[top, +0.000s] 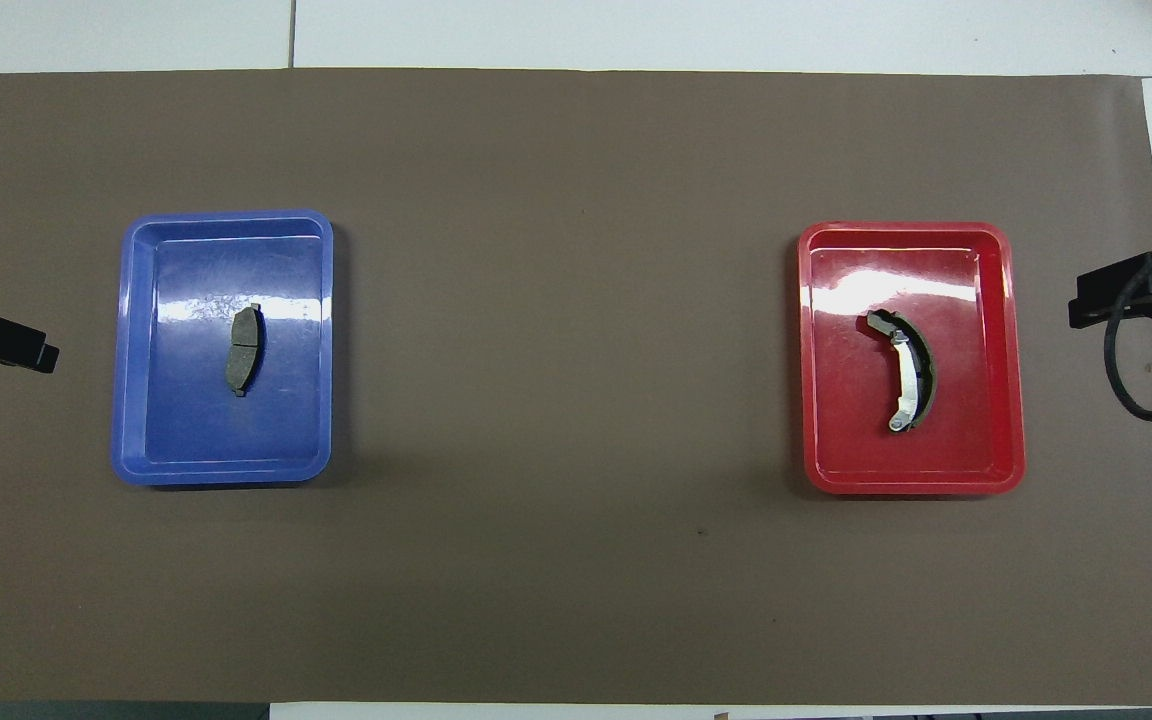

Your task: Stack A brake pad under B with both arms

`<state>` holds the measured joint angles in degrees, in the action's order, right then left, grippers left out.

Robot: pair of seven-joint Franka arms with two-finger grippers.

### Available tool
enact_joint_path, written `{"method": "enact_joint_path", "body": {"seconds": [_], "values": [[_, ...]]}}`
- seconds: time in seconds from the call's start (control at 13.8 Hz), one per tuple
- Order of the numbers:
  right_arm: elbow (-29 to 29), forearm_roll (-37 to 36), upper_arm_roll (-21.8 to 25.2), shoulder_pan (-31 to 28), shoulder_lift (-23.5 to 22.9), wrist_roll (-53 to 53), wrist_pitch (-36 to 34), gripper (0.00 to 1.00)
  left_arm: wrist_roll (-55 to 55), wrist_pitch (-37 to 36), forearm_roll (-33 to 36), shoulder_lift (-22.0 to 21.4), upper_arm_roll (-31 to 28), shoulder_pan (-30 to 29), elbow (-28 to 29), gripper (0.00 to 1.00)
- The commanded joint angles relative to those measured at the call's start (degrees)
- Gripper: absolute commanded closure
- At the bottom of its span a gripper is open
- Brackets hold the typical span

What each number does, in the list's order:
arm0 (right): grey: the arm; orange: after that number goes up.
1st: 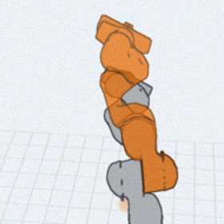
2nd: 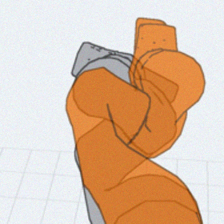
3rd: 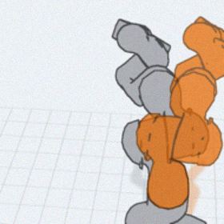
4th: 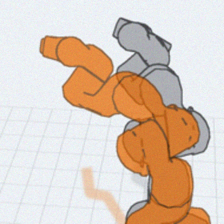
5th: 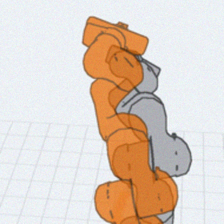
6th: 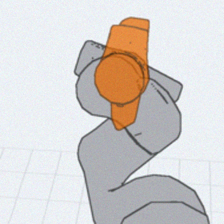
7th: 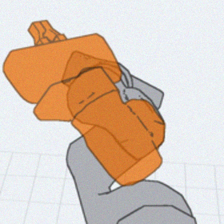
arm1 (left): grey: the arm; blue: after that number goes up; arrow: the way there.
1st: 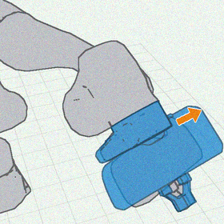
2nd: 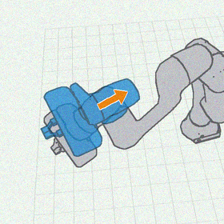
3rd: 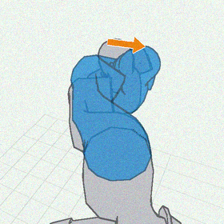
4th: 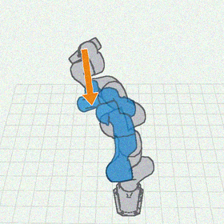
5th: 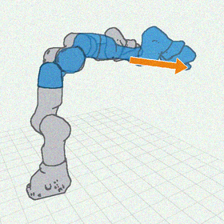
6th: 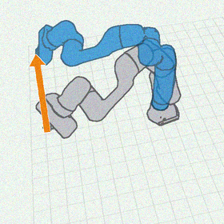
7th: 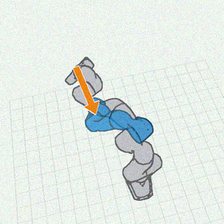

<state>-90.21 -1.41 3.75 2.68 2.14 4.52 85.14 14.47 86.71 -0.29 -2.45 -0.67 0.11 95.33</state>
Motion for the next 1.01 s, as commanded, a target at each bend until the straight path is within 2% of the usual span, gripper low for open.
{"method": "enact_joint_path", "body": {"seconds": [0.0, 0.51, 0.72, 0.94], "values": [[0.8, 0.7, -0.1, -0.7, -0.6, -1.1, -0.3, 0.0, 0.2, 1.4, -0.1, -1.1, -0.8, 0.9, 1.4, 0.0], [0.8, 0.7, -0.1, -0.7, -0.6, -1.1, -0.3, 0.0, -0.6, 4.3, -2.5, -1.0, -0.7, 0.9, 1.6, 0.0], [0.8, 0.8, -0.1, -0.7, -0.6, -1.0, -0.3, 0.0, -7.3, 4.3, -2.5, -1.0, -0.6, 1.4, 1.8, 0.0], [0.8, 0.8, -0.1, -0.7, -0.5, -1.0, -0.3, 0.0, -6.7, 4.4, -2.4, -0.9, -0.5, 1.5, 1.4, 0.0]]}}
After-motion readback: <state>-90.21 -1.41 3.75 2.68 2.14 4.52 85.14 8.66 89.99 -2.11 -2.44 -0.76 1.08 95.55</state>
